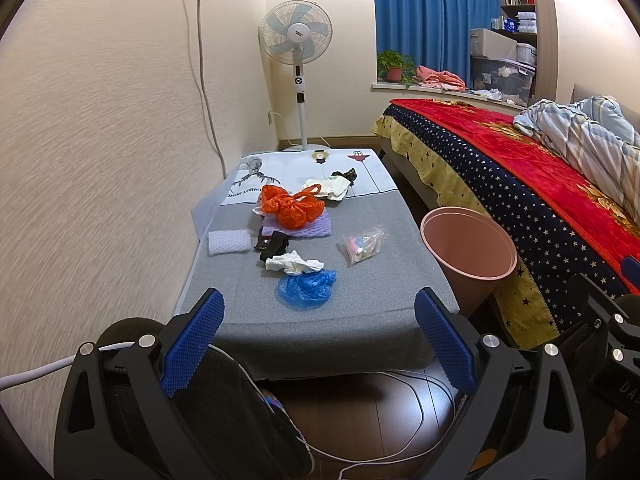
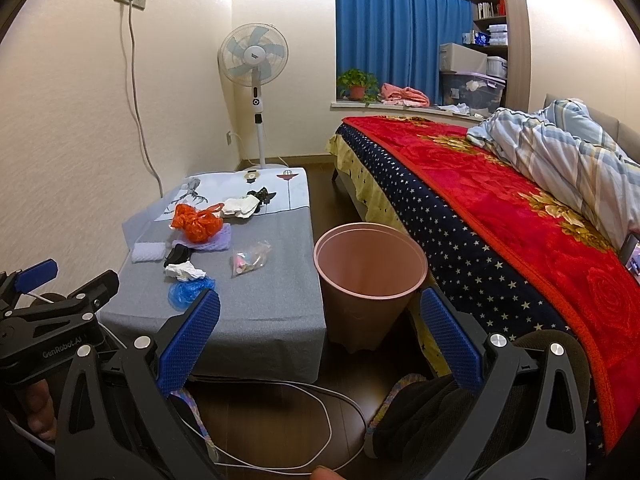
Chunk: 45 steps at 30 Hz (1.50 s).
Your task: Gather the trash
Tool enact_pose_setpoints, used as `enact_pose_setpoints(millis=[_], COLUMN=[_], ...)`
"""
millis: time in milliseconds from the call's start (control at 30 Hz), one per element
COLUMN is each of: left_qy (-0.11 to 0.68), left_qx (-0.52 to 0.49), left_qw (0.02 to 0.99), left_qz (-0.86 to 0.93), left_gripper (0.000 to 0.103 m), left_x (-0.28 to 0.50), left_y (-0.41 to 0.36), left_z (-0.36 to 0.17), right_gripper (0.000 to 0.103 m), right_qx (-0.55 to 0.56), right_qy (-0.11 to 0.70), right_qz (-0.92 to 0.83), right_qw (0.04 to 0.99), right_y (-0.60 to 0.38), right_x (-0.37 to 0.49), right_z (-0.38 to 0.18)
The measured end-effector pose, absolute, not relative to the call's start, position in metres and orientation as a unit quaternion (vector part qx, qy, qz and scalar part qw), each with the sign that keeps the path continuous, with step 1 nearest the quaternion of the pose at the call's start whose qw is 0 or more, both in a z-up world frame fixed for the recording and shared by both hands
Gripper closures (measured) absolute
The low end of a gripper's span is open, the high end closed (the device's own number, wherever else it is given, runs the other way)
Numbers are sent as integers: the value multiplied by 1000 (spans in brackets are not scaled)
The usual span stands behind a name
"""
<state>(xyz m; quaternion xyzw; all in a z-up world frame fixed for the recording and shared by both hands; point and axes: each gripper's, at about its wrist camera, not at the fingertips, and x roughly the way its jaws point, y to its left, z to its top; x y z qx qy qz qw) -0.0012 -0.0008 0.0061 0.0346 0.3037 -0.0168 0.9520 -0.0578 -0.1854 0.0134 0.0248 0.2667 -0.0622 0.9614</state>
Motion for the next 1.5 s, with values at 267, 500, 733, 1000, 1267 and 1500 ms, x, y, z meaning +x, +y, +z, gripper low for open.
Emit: enact_pose_setpoints(millis=[267, 500, 733, 1000, 1267, 1500], left_qy=[304, 304, 305, 313, 328, 342], left_qx=[34, 34, 34, 35, 37, 40], left_qw=[952, 952, 952, 949, 944, 939], left_qz=[-16, -17, -16, -21, -16, -9], left_gripper=[10, 10, 10, 10, 10, 10], left_x=[-1, -1, -1, -3, 12, 46], left_y=[-1, -1, -1, -8, -7, -1], left_z=[6, 6, 6, -1, -11, -15], right_gripper=[5, 5, 5, 5, 5, 5], right_qx=[25, 24, 25, 25, 24, 40], right_qy=[266, 268, 271, 276, 291, 346], right_qz=[-63, -62, -61, -62, -73, -66], right_qw=[962, 961, 960, 959, 954, 935], right_y=[-186, -186, -186, -187, -194, -203], right_x=[-57, -56, -54, -50, -32, 20], right_z=[14, 15, 14, 11, 3, -4])
